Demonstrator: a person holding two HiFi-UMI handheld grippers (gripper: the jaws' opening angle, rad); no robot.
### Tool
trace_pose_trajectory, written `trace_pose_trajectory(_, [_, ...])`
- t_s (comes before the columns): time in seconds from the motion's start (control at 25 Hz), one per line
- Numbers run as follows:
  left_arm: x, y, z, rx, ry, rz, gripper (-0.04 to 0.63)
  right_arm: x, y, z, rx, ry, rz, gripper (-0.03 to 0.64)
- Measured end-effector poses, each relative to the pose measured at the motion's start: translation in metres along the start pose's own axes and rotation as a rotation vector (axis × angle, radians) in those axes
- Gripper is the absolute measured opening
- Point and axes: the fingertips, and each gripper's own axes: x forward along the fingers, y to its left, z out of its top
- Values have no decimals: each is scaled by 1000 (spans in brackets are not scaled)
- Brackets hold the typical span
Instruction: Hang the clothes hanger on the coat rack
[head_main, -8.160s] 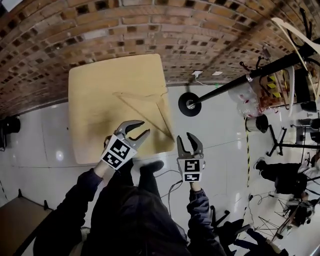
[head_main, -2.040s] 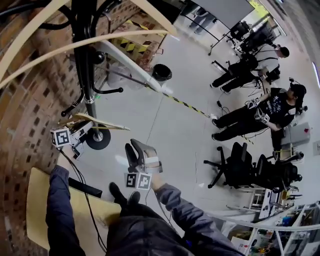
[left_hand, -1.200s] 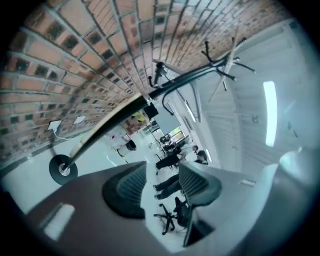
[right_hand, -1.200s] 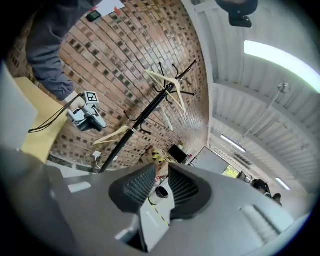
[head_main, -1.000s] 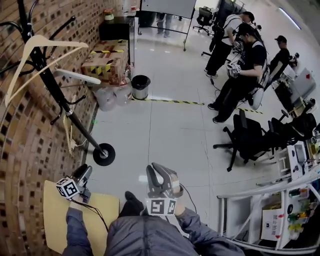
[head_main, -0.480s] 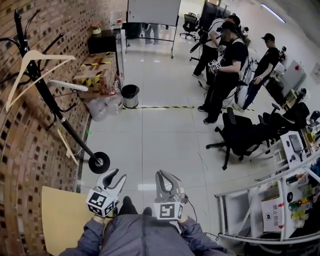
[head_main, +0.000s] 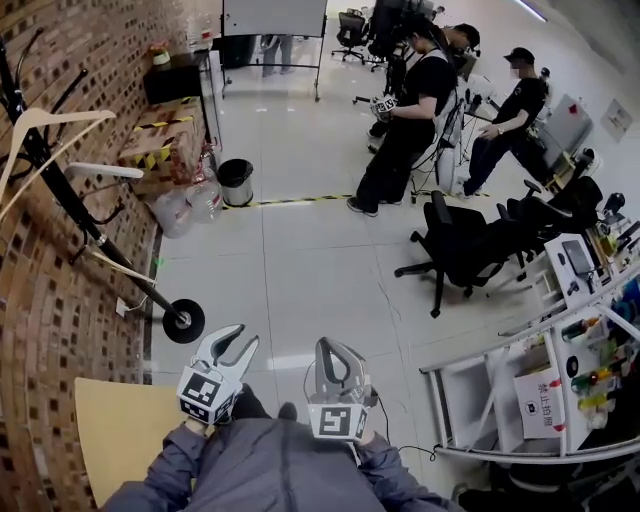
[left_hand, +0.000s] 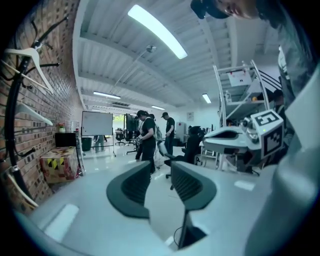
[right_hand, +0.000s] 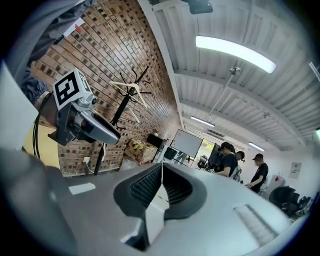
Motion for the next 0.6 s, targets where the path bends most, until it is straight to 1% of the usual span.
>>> trace_pose_trajectory(0.32, [6,-13,0,8,15,-24,109,-6,-13,-5,2,9,-25,6])
trace_pose_trajectory(0.6, [12,-20,4,15,21,-35,109,-9,-18,-9,12,14,-28,6])
